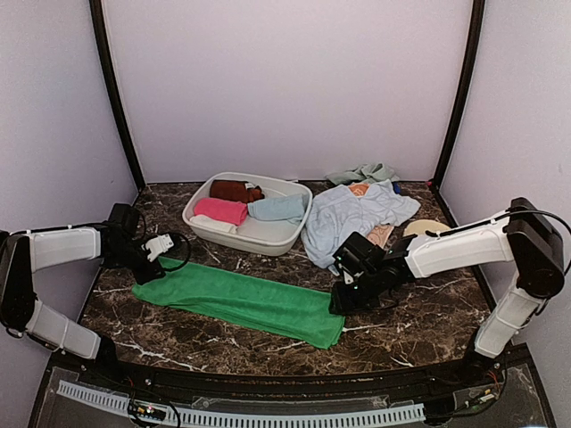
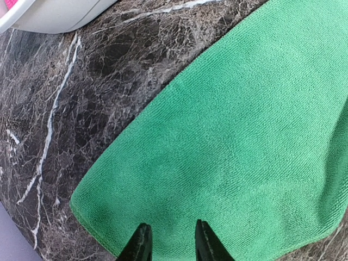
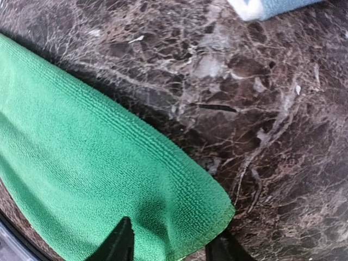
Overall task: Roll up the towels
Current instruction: Pick up the towel from the center of the board.
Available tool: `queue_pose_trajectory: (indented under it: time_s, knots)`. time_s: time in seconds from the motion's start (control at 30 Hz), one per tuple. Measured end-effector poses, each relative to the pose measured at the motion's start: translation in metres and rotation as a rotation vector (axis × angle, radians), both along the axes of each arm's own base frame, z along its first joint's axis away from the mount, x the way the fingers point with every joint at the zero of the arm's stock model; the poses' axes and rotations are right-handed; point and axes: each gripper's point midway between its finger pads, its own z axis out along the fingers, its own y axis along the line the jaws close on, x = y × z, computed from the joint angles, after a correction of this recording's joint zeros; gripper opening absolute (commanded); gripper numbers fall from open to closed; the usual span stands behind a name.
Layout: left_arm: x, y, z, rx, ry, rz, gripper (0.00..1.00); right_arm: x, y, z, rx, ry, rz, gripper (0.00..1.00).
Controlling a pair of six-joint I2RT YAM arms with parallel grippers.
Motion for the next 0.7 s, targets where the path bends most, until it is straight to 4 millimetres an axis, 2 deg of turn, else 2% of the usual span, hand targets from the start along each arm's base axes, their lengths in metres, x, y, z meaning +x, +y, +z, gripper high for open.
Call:
queue_pose_trajectory:
  time_s: [0.13, 0.17, 0.33, 0.43, 0.5, 0.57, 0.7]
  knots:
    - [0.0, 0.004, -0.002, 0.021, -0.005, 0.005, 0.29, -0.001, 0.0, -0.003, 0.012, 0.013, -0.001, 0.02]
    - [0.0, 0.005, -0.003, 0.028, -0.006, 0.006, 0.29, -0.001, -0.001, -0.004, 0.012, 0.014, 0.006, 0.0]
    - [-0.002, 0.009, -0.009, 0.056, -0.007, 0.002, 0.29, 0.001, -0.011, -0.003, -0.001, 0.028, -0.011, 0.0]
    - [-0.007, 0.009, -0.015, 0.057, 0.0, -0.006, 0.34, 0.006, -0.032, 0.005, -0.033, 0.033, -0.036, 0.0]
    - [-0.016, 0.004, -0.023, 0.045, 0.026, -0.024, 0.35, 0.013, -0.055, 0.017, -0.056, 0.031, -0.076, 0.0]
    - [-0.028, -0.006, -0.032, 0.041, 0.039, -0.06, 0.35, 0.023, -0.078, 0.03, -0.079, 0.018, -0.117, 0.0]
    - [-0.047, -0.043, -0.03, 0.011, -0.002, -0.187, 0.35, 0.035, -0.115, 0.05, -0.14, -0.003, -0.165, 0.0]
